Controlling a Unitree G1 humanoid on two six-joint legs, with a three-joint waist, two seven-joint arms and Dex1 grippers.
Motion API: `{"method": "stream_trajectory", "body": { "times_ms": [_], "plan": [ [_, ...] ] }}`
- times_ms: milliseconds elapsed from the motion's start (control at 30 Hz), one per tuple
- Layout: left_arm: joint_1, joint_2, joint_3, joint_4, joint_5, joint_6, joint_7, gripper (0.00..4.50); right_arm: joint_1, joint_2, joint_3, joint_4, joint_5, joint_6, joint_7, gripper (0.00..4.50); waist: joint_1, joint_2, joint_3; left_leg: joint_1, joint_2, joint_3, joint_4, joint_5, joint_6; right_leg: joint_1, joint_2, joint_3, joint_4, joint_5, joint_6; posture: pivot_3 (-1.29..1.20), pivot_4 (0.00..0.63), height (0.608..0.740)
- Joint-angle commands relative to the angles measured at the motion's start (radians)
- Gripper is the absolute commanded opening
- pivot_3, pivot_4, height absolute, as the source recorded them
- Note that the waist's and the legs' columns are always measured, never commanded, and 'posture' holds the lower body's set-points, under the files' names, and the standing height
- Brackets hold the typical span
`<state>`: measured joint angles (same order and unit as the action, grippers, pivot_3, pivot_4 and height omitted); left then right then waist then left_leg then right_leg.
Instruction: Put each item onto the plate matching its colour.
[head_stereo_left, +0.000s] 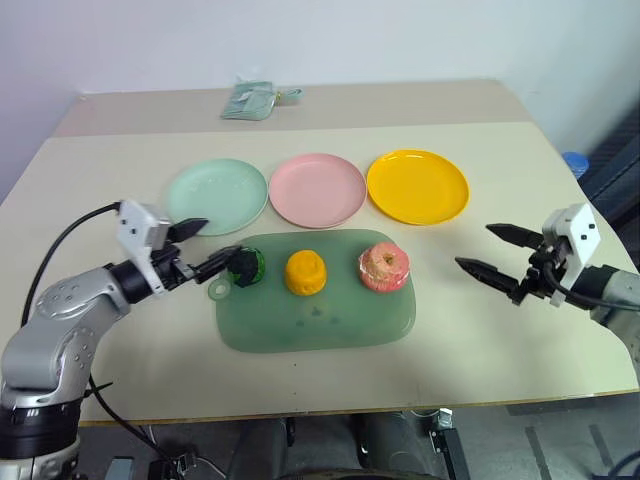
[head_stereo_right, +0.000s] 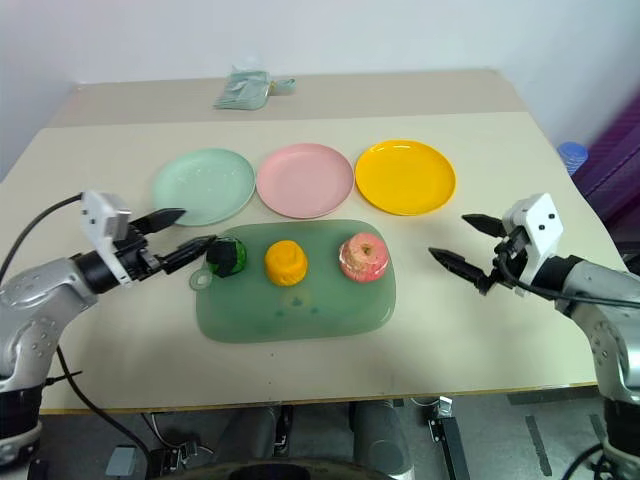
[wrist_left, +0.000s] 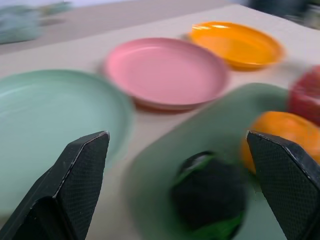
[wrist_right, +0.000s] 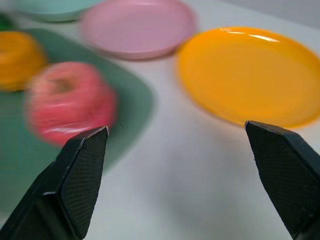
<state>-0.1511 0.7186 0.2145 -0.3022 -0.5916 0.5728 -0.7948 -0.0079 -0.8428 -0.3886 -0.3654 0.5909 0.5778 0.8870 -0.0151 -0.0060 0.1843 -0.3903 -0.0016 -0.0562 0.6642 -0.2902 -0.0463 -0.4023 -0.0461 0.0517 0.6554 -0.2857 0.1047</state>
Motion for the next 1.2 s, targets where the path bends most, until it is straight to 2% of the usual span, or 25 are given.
{"method": "stream_trajectory", "body": {
  "times_ms": [33, 200, 333, 367, 467, 633, 700, 933, 1033, 1100, 1200],
  "plan": [
    [-0.052, 0.045, -0.113, 0.061, 0.101, -0.044, -0.064, 4.5, 0.023, -0.003, -0.02, -0.124, 0.062, 0.029, -0.002, 4.47, 0.0, 0.0, 0.0, 0.0, 0.0, 0.0, 0.0, 0.0, 0.0, 0.0, 0.0, 0.0, 0.0, 0.0, 0.0, 0.0, 0.15, 0.74],
    [-0.157, 0.029, -0.252, 0.208, 0.24, -0.109, -0.08, 4.5, 0.047, 0.037, 0.003, -0.189, 0.088, 0.033, -0.038, 4.47, 0.004, 0.0, 0.0, 0.0, 0.0, 0.0, 0.0, 0.0, 0.0, 0.0, 0.0, 0.0, 0.0, 0.0, 0.0, 0.0, 0.15, 0.74],
    [-0.196, -0.007, -0.289, 0.267, 0.266, -0.114, -0.095, 4.5, 0.058, 0.053, 0.024, -0.21, 0.087, 0.025, -0.05, 4.47, 0.003, -0.001, 0.0, -0.001, -0.001, 0.0, 0.0, 0.0, 0.0, 0.0, 0.0, 0.0, 0.0, 0.0, 0.0, 0.0, 0.15, 0.74],
    [-0.199, -0.012, -0.29, 0.274, 0.271, -0.115, -0.097, 3.95, 0.055, 0.054, 0.028, -0.213, 0.087, 0.025, -0.055, 4.5, 0.003, -0.001, 0.0, -0.001, -0.001, 0.0, 0.0, 0.0, 0.0, 0.0, 0.0, 0.0, 0.0, 0.0, 0.0, 0.0, 0.15, 0.74],
    [-0.201, -0.029, -0.268, 0.287, 0.267, -0.125, -0.097, 2.71, 0.03, 0.057, 0.039, -0.21, 0.089, 0.025, -0.068, 4.5, 0.001, 0.0, 0.0, 0.0, 0.0, -0.001, 0.0, 0.0, 0.0, 0.0, 0.0, 0.0, 0.0, 0.0, 0.0, 0.0, 0.15, 0.74],
    [-0.261, -0.095, -0.14, 0.374, 0.219, -0.165, -0.022, 2.71, -0.012, 0.053, 0.063, -0.193, 0.083, 0.019, -0.072, 4.5, 0.004, -0.001, 0.0, -0.001, 0.0, -0.001, 0.001, 0.0, 0.0, 0.0, 0.0, -0.001, 0.0, 0.0, 0.0, 0.0, 0.15, 0.74],
    [-0.331, -0.127, -0.103, 0.462, 0.254, -0.183, 0.081, 2.71, -0.052, 0.054, 0.086, -0.195, 0.086, 0.031, -0.085, 4.5, 0.006, -0.001, 0.0, -0.001, -0.001, -0.002, 0.002, 0.0, 0.0, 0.0, 0.0, -0.001, 0.0, 0.0, 0.0, 0.0, 0.15, 0.74],
    [-0.557, -0.184, -0.093, 0.772, 0.369, -0.212, 0.299, 2.71, -0.164, 0.068, 0.157, -0.179, 0.086, 0.047, -0.113, 4.5, 0.004, -0.002, 0.0, -0.001, -0.002, -0.002, 0.002, 0.0, 0.0, 0.0, 0.0, -0.001, 0.0, 0.0, 0.001, 0.0, 0.15, 0.74],
    [-0.615, -0.207, -0.104, 0.848, 0.391, -0.2, 0.326, 3.57, -0.213, 0.079, 0.188, -0.168, 0.072, 0.043, -0.131, 4.5, 0.003, -0.002, 0.0, -0.002, -0.002, -0.002, 0.002, 0.0, 0.0, 0.0, 0.0, -0.001, 0.0, 0.0, 0.001, 0.0, 0.15, 0.74],
    [-0.632, -0.212, -0.103, 0.867, 0.399, -0.207, 0.331, 4.48, -0.241, 0.088, 0.203, -0.16, 0.071, 0.05, -0.146, 4.5, 0.002, -0.002, 0.0, -0.002, -0.002, -0.002, 0.002, 0.0, 0.0, -0.001, 0.0, -0.001, 0.001, 0.0, 0.001, 0.0, 0.15, 0.74],
    [-0.621, -0.197, -0.079, 0.836, 0.397, -0.251, 0.329, 4.48, -0.293, 0.117, 0.25, -0.186, 0.126, 0.111, -0.166, 4.5, 0.0, -0.002, 0.0, -0.003, -0.002, -0.002, 0.002, 0.0, 0.0, -0.003, 0.0, -0.001, 0.002, 0.0, 0.001, 0.0, 0.15, 0.74]
  ]
}}
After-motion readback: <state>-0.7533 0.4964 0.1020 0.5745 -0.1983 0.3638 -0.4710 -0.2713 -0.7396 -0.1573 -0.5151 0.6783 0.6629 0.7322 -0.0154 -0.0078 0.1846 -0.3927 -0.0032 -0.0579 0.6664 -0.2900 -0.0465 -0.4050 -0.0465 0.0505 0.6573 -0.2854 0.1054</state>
